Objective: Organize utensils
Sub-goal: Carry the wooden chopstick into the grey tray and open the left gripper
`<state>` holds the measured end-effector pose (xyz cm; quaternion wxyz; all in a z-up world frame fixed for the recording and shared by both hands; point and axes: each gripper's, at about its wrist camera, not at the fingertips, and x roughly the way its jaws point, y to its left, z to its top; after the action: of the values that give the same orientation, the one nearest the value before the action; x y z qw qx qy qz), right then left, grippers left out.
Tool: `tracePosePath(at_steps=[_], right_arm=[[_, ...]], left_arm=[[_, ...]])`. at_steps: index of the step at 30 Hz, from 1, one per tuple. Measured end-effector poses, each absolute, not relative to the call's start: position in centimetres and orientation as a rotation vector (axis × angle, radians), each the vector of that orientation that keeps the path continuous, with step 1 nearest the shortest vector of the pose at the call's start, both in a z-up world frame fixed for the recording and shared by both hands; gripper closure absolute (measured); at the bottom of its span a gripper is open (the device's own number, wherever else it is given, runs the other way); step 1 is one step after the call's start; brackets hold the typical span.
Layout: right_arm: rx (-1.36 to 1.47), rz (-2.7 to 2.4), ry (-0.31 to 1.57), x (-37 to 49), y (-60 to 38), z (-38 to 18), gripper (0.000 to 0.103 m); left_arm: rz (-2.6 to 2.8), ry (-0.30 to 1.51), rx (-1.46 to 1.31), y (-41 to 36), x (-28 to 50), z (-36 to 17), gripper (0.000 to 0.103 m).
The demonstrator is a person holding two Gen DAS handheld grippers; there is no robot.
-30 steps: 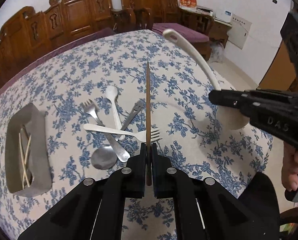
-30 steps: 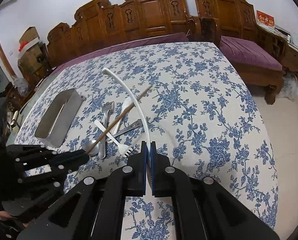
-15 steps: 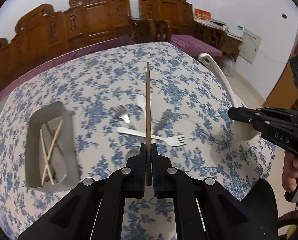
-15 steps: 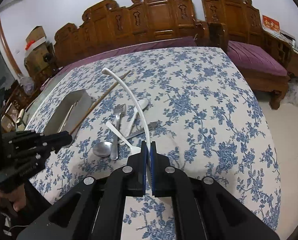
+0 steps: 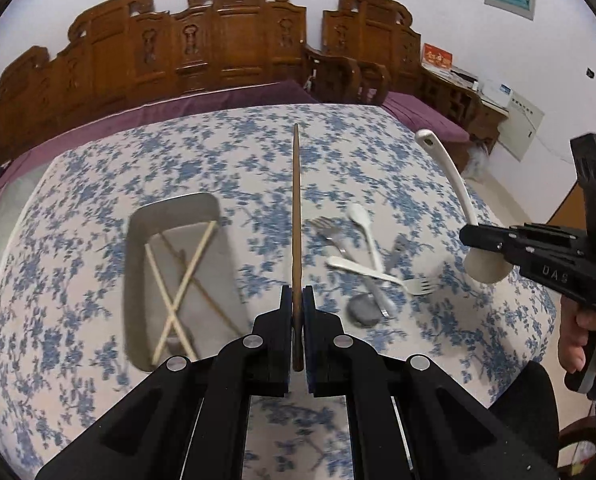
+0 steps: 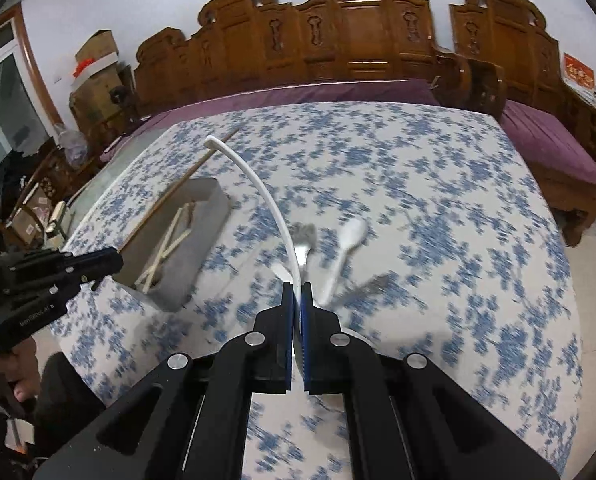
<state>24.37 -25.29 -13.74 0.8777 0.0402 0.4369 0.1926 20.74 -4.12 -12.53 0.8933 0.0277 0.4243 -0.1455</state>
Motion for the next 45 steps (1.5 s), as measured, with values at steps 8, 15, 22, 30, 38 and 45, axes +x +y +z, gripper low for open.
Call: tracePosePath(at_steps=[8, 15, 22, 30, 38, 45], right_arm=[[0.106, 0.452, 0.925, 26.3, -21.1, -12.8, 0.099], [0.116, 0.480, 0.946, 27.7, -19.0, -12.4, 0.099], [0.112, 0.508, 0.970, 28.8, -16.9, -12.7, 0.099], [0.093, 0.551, 0.993, 29.2, -13.6, -13.3, 0.099], [0.078, 0.580, 1.024, 29.7, -10.8, -14.4, 0.099], [0.082, 0.595, 1.044, 30.3, -8.8, -15.2, 0.099]], left_arm=[[-0.266, 0.903, 0.050, 0.1, 22.0, -12.6, 0.099], [-0.229, 0.932, 0.040, 2.5, 23.2, -13.5, 0.099], [-0.205, 0.976, 0.018, 4.2, 24.6, -15.5, 0.099], [-0.200, 1.039, 0.024, 5.5, 25.3, -17.7, 0.099], [-0.201, 1.076, 0.007, 6.2, 26.7, -18.8, 0.099], [-0.225, 1.087, -0.002, 6.3, 26.9, -19.4, 0.099]])
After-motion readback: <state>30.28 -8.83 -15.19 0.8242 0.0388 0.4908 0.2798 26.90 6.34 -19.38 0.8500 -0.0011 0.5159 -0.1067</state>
